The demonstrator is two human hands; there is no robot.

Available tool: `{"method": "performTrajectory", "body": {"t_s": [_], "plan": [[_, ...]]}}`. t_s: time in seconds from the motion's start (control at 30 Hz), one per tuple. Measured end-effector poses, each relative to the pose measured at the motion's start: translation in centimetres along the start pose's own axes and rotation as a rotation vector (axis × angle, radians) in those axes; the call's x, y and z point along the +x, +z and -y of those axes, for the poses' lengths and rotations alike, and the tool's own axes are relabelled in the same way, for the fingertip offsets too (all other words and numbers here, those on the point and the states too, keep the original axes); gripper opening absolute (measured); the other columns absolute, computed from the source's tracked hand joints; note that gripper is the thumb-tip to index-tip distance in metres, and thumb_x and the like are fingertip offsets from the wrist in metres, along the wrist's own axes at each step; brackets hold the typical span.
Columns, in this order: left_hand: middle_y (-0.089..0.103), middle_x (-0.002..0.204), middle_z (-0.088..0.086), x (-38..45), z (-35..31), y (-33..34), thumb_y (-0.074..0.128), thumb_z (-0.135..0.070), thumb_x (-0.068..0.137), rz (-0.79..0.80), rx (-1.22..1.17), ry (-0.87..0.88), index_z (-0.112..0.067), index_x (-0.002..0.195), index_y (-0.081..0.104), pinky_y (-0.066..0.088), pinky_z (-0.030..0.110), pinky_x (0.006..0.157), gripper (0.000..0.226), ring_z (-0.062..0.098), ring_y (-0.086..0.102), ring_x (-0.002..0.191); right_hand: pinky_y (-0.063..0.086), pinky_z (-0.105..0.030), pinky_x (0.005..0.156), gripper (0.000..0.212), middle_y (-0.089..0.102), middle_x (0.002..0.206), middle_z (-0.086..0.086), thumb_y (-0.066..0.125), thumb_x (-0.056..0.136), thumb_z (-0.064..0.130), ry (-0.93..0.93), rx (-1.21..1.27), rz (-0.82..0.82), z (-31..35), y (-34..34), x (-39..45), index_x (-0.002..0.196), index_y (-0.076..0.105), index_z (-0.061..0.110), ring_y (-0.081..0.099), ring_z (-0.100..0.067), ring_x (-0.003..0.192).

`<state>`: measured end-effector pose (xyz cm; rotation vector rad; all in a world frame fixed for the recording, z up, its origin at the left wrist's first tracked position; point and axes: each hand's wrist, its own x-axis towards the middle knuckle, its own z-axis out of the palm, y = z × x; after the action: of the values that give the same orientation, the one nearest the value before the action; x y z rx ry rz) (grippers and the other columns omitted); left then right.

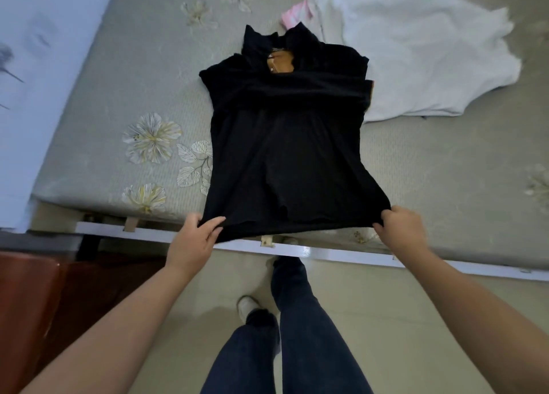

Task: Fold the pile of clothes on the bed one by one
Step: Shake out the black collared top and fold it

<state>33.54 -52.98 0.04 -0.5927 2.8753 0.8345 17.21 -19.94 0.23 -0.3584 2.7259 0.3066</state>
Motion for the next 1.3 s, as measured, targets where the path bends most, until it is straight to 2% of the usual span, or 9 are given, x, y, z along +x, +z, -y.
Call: {"method": "performTrajectory", "body": {"t_s": [0.13,0.27,0.4,0.47,0.63,0.93,1.03,1.17,1.3], "plan": [[0.046,0.087,0.019,-0.6,1.4,-0.3,0.051,0.009,0.085,-0.057,-0.072,-0.045,0.002,0.114,0.061,0.042,0.035,0.068,0.031,0.031,0.049,0.075,0.041,-0.039,0.065,0.02,0.056,0.088,-0.026,0.052,0.084,0.005,0.103,0.216,-0.049,-1.2,0.8,0.0,0.089,0.064,-0.011,0.054,-0.039,0.081],[0.057,0.086,0.03,-2.0,2.8,-0.6,0.056,0.024,0.07,0.046,0.124,-0.011,0.009,0.097,0.067,0.047,0.043,0.055,0.033,0.043,0.056,0.065,0.04,-0.038,0.057,0.009,0.055,0.082,-0.03,0.058,0.076,-0.009,0.044,0.325,-0.212,-3.1,1.8,-1.2,0.077,0.065,-0.014,0.054,-0.042,0.074],[0.058,0.063,0.023,-2.4,3.0,-0.9,0.079,0.021,0.04,0.201,0.419,0.16,0.006,0.082,0.071,0.044,0.032,0.035,0.045,0.035,0.054,0.043,0.043,-0.041,0.049,0.012,0.056,0.065,-0.028,0.046,0.059,-0.016,-0.095,0.102,-0.325,-4.4,2.6,-2.6,0.061,0.058,-0.013,0.055,-0.042,0.058],[0.056,0.057,0.02,-2.2,3.0,-0.8,0.086,0.012,0.025,0.252,0.571,0.306,0.004,0.077,0.071,0.04,0.025,0.032,0.055,0.031,0.053,0.039,0.042,-0.041,0.067,0.018,0.058,0.085,-0.027,0.047,0.07,-0.012,-0.077,-0.051,-0.156,-5.2,3.2,-2.8,0.083,0.059,-0.01,0.055,-0.04,0.082],[0.042,0.125,0.006,-2.2,3.2,2.1,0.05,-0.015,0.088,0.578,0.836,0.278,-0.017,0.13,0.04,0.04,0.025,0.083,0.043,0.019,0.047,0.111,0.038,-0.026,0.087,0.029,0.048,0.118,0.0,0.043,0.088,0.014,-0.11,-0.388,0.107,-5.8,5.4,-2.6,0.117,0.046,0.017,0.045,-0.019,0.112],[0.032,0.128,0.007,-1.6,3.1,8.0,0.043,-0.017,0.092,0.695,0.857,0.163,-0.015,0.125,0.044,0.041,0.025,0.08,0.033,0.02,0.041,0.112,0.044,-0.03,0.083,0.029,0.05,0.117,-0.005,0.039,0.092,0.014,-0.294,-0.576,0.294,-6.8,7.9,1.2,0.121,0.039,0.013,0.053,-0.023,0.107],[0.031,0.126,0.01,-1.3,2.7,8.7,0.04,-0.016,0.094,0.641,0.745,0.042,-0.01,0.119,0.048,0.044,0.028,0.078,0.027,0.022,0.045,0.106,0.046,-0.031,0.068,0.034,0.053,0.108,-0.01,0.049,0.087,0.012,-0.411,-0.527,0.193,-7.7,7.5,2.3,0.12,0.041,0.011,0.058,-0.027,0.093],[0.039,0.126,0.008,-1.8,2.7,8.5,0.041,-0.011,0.092,0.595,0.743,0.1,-0.008,0.117,0.053,0.045,0.027,0.084,0.028,0.02,0.047,0.107,0.048,-0.036,0.051,0.036,0.058,0.087,-0.023,0.074,0.059,-0.01,-0.599,-0.425,0.095,-8.6,6.6,2.8,0.093,0.062,-0.006,0.06,-0.036,0.072],[0.042,0.122,0.005,-3.1,2.4,8.1,0.043,-0.012,0.092,0.566,0.805,0.062,-0.011,0.121,0.049,0.039,0.023,0.088,0.03,0.016,0.044,0.107,0.041,-0.03,0.03,0.043,0.053,0.057,-0.023,0.085,0.019,-0.013,-0.764,-0.337,-0.073,-8.6,6.3,2.8,0.053,0.059,-0.008,0.052,-0.033,0.039]]}}
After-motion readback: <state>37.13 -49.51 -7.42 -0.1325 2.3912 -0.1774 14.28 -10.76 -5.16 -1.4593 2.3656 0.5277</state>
